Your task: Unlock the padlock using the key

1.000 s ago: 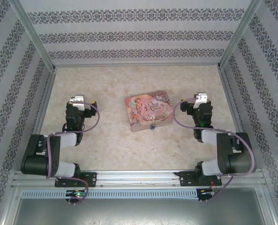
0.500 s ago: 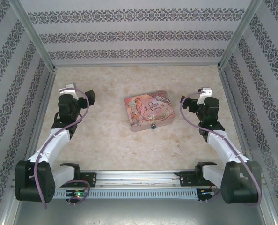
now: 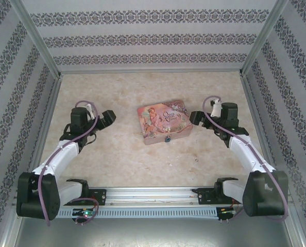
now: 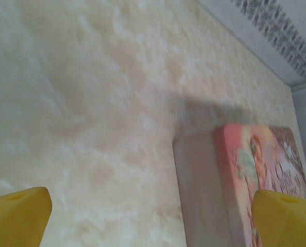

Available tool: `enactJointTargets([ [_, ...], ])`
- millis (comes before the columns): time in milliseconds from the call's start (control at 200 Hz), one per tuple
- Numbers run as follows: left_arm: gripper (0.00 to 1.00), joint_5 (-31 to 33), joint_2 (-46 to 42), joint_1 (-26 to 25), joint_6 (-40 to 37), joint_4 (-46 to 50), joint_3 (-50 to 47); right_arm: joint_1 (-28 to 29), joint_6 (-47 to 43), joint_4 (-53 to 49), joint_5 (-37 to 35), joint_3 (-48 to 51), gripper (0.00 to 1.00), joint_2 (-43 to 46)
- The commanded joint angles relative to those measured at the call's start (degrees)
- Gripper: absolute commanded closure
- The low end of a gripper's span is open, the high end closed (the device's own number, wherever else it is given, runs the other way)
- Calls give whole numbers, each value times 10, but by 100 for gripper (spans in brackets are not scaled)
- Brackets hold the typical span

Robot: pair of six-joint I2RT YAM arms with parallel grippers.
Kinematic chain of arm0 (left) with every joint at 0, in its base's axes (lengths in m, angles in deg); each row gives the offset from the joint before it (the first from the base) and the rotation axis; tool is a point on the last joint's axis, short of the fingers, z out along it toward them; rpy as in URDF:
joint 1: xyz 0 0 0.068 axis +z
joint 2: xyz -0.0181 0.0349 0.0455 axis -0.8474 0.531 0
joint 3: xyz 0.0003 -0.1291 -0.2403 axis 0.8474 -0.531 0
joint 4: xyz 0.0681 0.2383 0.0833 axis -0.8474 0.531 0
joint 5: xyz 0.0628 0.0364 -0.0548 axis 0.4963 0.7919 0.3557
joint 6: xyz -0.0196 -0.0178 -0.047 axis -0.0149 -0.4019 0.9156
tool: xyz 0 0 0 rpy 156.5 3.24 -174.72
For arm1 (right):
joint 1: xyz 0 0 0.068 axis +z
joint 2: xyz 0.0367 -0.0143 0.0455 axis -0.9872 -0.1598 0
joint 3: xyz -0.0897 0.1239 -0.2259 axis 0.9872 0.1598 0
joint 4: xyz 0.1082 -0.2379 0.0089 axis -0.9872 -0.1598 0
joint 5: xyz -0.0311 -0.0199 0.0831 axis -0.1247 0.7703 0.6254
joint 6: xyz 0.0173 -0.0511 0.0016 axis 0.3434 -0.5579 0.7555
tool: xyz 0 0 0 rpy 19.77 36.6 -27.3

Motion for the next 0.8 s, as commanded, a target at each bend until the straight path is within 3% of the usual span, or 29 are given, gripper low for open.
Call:
enactJointTargets([
  [0, 1, -47, 23, -34, 55, -56, -8, 5, 16, -35, 45, -19, 2, -25],
  [390, 1, -82, 183, -138, 110, -188, 42, 22, 31, -16, 48, -29, 2, -91],
  [799, 0, -93, 286, -180, 130, -226, 106, 53, 54, -4, 55, -59, 1, -145],
])
